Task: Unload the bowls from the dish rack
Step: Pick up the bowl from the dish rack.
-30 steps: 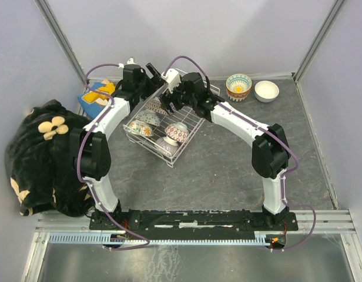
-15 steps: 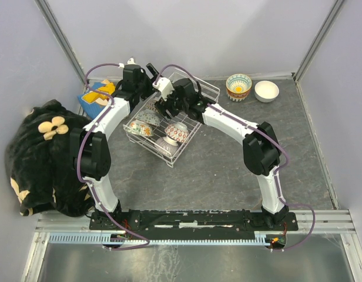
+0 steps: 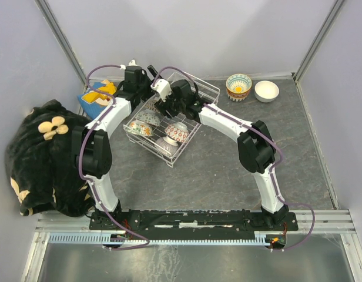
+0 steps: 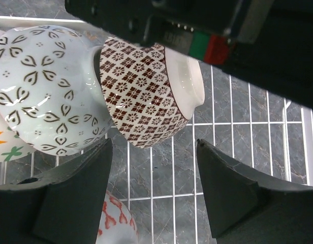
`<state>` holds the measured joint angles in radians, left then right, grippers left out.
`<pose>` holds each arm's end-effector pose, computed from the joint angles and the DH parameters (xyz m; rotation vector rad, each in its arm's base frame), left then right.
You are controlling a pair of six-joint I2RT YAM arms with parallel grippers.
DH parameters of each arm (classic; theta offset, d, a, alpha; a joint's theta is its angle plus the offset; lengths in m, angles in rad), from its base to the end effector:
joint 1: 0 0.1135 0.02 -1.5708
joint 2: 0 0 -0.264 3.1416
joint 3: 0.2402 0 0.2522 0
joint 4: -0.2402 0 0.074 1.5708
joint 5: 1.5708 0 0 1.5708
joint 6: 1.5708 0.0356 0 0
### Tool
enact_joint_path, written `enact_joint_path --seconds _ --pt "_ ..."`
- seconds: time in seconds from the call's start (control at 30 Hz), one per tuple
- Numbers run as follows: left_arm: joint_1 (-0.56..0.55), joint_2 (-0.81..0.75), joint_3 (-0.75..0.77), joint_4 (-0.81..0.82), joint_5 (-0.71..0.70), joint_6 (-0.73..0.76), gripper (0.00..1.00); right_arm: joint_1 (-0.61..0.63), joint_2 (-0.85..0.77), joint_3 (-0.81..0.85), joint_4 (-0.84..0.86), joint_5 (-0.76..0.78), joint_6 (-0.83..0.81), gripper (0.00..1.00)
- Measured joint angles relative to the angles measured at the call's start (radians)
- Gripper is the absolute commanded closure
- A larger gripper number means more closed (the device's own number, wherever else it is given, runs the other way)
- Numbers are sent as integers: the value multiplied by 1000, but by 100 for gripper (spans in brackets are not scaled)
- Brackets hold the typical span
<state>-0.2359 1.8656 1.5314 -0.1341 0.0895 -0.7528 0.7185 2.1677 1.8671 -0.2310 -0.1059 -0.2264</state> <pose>0.4324 -0.1072 0.2930 -0.4834 2.0561 -0.6991 0.3848 0.3415 0.2612 -1.0241 1.8624 0.4052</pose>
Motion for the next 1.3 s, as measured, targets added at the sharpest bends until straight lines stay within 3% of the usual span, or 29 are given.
enact_joint_path --seconds 0.73,1.3 --pt "8 34 -16 -6 8 11 1 8 72 64 -2 29 -6 27" --pt "16 51 -16 19 25 11 1 8 109 93 -4 39 2 39"
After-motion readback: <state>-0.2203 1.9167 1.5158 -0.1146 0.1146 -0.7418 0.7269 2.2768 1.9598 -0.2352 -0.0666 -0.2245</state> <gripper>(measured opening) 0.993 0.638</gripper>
